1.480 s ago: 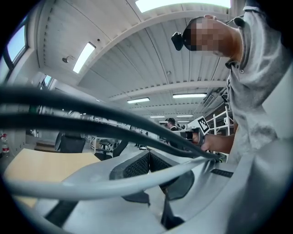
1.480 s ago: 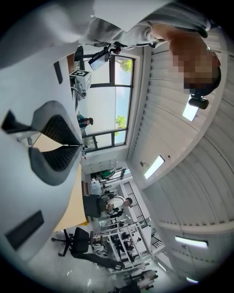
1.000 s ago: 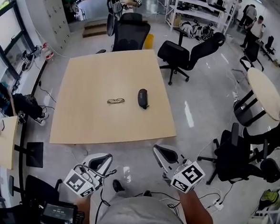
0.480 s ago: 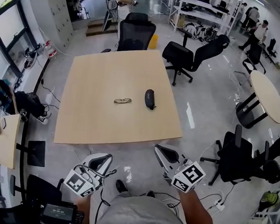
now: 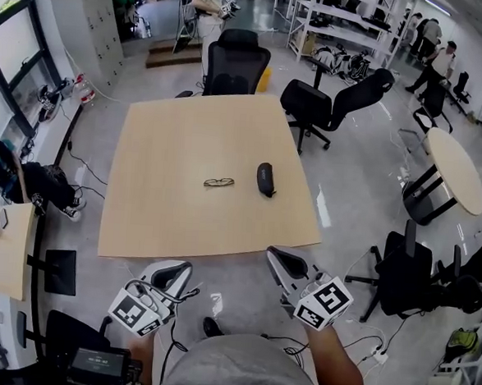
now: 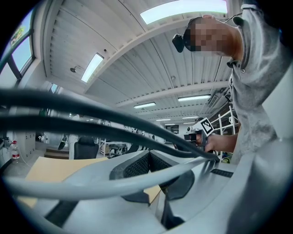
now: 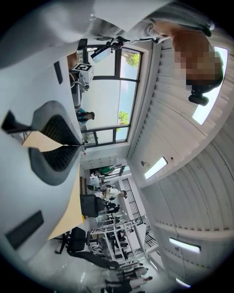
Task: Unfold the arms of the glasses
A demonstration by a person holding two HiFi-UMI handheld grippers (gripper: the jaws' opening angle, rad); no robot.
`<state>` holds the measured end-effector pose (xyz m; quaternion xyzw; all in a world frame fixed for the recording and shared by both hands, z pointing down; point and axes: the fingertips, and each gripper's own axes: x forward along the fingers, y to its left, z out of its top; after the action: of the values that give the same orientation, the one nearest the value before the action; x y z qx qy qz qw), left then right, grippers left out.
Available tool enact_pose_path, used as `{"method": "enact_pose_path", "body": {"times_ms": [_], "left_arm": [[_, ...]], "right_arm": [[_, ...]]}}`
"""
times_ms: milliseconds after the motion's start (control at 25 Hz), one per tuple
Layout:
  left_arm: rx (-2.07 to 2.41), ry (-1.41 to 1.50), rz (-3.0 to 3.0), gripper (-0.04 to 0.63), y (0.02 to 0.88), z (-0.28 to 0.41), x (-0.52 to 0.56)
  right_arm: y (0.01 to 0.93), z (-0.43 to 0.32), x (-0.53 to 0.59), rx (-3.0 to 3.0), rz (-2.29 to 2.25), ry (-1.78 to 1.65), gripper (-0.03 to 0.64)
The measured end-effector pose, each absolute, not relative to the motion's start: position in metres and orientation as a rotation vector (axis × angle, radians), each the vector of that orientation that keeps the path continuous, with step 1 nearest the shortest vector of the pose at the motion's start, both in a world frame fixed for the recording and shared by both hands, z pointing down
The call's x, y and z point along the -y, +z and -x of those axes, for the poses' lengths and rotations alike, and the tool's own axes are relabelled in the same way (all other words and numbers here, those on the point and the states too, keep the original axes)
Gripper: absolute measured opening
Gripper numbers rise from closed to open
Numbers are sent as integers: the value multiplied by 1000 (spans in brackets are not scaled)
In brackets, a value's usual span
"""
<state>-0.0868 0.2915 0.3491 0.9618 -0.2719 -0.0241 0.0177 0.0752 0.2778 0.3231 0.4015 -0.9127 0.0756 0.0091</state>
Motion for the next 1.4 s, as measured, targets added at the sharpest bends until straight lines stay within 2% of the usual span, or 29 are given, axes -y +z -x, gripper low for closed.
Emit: {"method": "enact_pose_path", "body": {"times_ms": [480,760,1040,1400], "left_arm": [[802,-116,-3026,6,340,124,-270],[806,-57,-3016,6,354,101,-250],[964,-49,-2972,6,344,91,-189],[910,-1,-3004,6,348,29,-132]], "right_arm": [[312,-41,-266,2817,-1325,198,9],[336,-74,-237,2806,-1342,275,9],[335,-78,-154,2888,-1180,265,9],[341,-108,-87,2873,-1128,298,9]]}}
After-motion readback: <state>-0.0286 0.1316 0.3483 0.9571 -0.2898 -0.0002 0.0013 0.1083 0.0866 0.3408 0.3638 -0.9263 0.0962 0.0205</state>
